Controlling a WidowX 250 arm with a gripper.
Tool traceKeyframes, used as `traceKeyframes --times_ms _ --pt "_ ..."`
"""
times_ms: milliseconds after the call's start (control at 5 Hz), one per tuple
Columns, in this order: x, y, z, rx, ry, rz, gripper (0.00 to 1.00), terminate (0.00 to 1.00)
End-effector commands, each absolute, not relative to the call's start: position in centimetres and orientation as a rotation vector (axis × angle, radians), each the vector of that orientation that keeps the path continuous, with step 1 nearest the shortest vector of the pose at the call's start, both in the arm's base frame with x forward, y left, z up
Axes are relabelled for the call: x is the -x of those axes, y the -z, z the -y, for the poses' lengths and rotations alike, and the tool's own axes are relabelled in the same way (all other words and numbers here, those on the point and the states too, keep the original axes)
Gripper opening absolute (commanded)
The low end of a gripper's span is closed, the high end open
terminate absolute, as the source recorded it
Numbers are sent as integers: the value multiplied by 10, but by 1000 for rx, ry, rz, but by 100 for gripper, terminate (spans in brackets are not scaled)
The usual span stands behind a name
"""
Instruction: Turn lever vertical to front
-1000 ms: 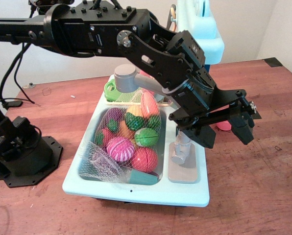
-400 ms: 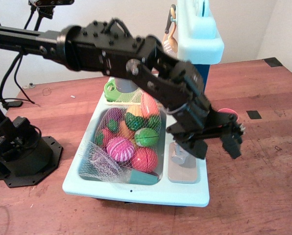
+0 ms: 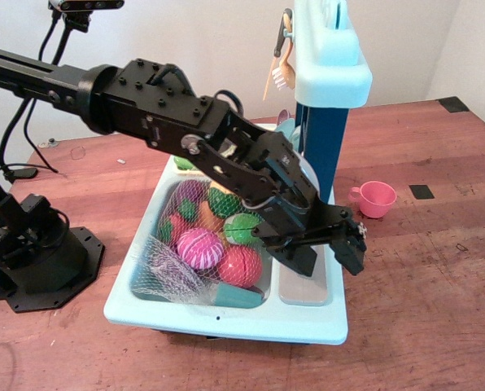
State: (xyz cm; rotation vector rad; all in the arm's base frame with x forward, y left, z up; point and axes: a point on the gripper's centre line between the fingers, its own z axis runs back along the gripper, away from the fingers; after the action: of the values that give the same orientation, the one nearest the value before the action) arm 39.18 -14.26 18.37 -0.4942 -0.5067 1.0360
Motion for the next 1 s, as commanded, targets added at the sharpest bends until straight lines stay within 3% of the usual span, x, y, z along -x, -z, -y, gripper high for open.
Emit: traceKeyframes --times_ms 0,800 --pt "-377 -193 128 534 -1086 559 100 0" --pt "-353 -164 120 531 -1087 526 100 0"
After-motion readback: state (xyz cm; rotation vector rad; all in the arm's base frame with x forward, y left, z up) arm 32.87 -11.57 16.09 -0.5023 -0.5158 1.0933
